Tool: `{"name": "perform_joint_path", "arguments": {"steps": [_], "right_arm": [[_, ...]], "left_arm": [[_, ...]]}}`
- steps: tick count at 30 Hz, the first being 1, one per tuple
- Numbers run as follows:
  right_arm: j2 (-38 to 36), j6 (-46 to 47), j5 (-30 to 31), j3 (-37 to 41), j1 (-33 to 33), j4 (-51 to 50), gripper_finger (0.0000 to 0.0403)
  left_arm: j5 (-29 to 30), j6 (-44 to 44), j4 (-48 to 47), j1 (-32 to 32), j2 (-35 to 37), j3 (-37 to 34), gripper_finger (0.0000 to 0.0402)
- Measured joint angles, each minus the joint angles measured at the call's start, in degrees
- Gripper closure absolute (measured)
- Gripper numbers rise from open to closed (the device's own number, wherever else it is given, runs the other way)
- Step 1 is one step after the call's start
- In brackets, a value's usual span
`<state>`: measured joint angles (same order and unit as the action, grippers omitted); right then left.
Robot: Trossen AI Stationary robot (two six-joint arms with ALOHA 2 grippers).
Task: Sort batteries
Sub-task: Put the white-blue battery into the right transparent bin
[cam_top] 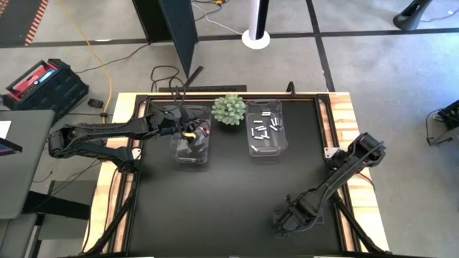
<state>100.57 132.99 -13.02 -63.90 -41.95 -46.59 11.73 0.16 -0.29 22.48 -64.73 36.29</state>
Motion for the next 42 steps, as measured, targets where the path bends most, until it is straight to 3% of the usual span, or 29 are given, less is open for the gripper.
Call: {"name": "perform_joint_path", "arguments": {"steps": [4, 10, 14, 21, 25, 42], "right_arm": [[1.77, -0.03, -0.14, 0.48, 0.81, 3.33, 0.0192], [6.1, -1.23, -0.6, 0.35, 2.15, 10.69, 0.0195], [8.03, -1.3, -1.76, -0.72, 3.18, 10.61, 0.0223], [8.17, -1.71, -1.43, -1.83, 3.66, 8.65, 0.0316], [8.19, -1.7, -1.2, -1.77, 3.65, 8.36, 0.0349], [8.3, -2.56, -1.62, -1.62, 4.73, 7.63, 0.0351]], "left_arm": [[0.0, 0.0, -0.59, 0.0, 0.0, 0.0, 0.0283], [0.02, 0.54, -0.92, 0.0, 0.0, 0.0, 0.0283], [0.0, 0.84, -1.27, 0.0, 0.0, 0.01, 0.0283], [0.0, 2.12, -1.25, 0.0, 0.0, 0.02, 0.0283], [0.0, 2.25, -1.29, 0.0, 0.0, 0.04, 0.0283], [0.0, 2.39, -1.27, 0.0, 0.0, 0.02, 0.0283]]}}
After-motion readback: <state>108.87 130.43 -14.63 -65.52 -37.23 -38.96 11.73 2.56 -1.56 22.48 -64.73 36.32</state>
